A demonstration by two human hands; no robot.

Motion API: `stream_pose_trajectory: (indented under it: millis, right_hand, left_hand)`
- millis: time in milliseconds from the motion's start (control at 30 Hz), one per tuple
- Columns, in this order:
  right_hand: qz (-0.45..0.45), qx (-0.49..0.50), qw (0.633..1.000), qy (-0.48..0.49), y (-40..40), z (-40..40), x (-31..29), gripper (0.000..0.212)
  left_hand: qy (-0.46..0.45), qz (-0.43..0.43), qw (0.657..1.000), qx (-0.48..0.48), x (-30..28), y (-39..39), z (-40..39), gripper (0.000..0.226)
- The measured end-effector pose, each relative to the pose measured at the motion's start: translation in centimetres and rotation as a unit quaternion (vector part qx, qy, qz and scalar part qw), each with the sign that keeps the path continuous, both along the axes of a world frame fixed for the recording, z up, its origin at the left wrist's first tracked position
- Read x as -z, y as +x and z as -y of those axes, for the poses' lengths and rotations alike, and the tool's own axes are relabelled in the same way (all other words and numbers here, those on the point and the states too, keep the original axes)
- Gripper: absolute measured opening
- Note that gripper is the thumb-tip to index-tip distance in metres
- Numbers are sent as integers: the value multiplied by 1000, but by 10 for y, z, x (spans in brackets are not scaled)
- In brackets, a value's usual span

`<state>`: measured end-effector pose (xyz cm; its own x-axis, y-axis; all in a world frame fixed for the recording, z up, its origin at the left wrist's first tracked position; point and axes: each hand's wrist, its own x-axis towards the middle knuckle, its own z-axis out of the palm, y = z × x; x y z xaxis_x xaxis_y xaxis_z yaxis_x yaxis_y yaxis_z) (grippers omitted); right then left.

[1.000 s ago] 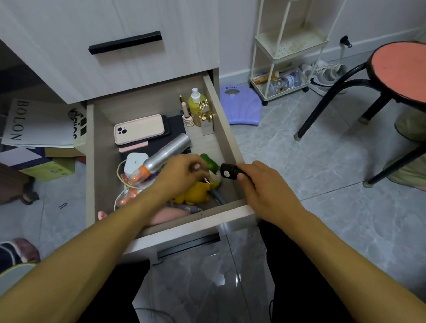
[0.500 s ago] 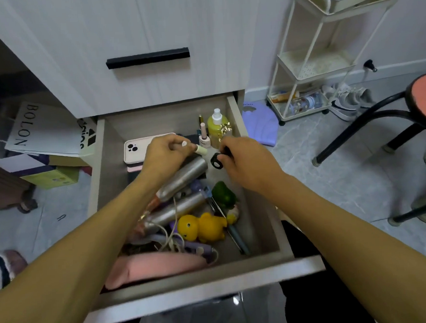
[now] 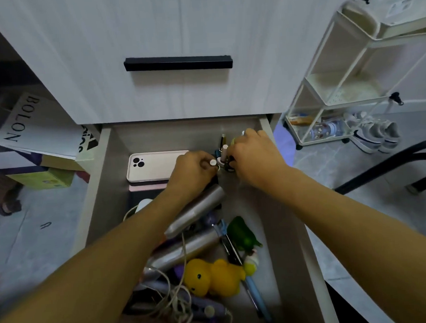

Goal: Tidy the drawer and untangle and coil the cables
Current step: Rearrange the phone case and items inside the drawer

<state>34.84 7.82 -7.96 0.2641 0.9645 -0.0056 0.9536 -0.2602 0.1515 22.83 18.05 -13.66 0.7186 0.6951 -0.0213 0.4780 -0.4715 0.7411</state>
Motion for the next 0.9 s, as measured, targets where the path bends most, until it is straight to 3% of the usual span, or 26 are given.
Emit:
stream_pose_trajectory:
  millis: [333,767,900]
  right_hand:
    - [54,-16,994,-93,0,-12,0,17]
    - [51,-10,995,-85,-1,-16,7,22]
    - [26,-14,998,-58,-10,-8,9,19]
  left_hand:
    - [21,-14,999,35,-1,17,0,7]
    - [17,-40,999,25,10,22,3,12]
    - [18,-51,999,2,1,15,3,26]
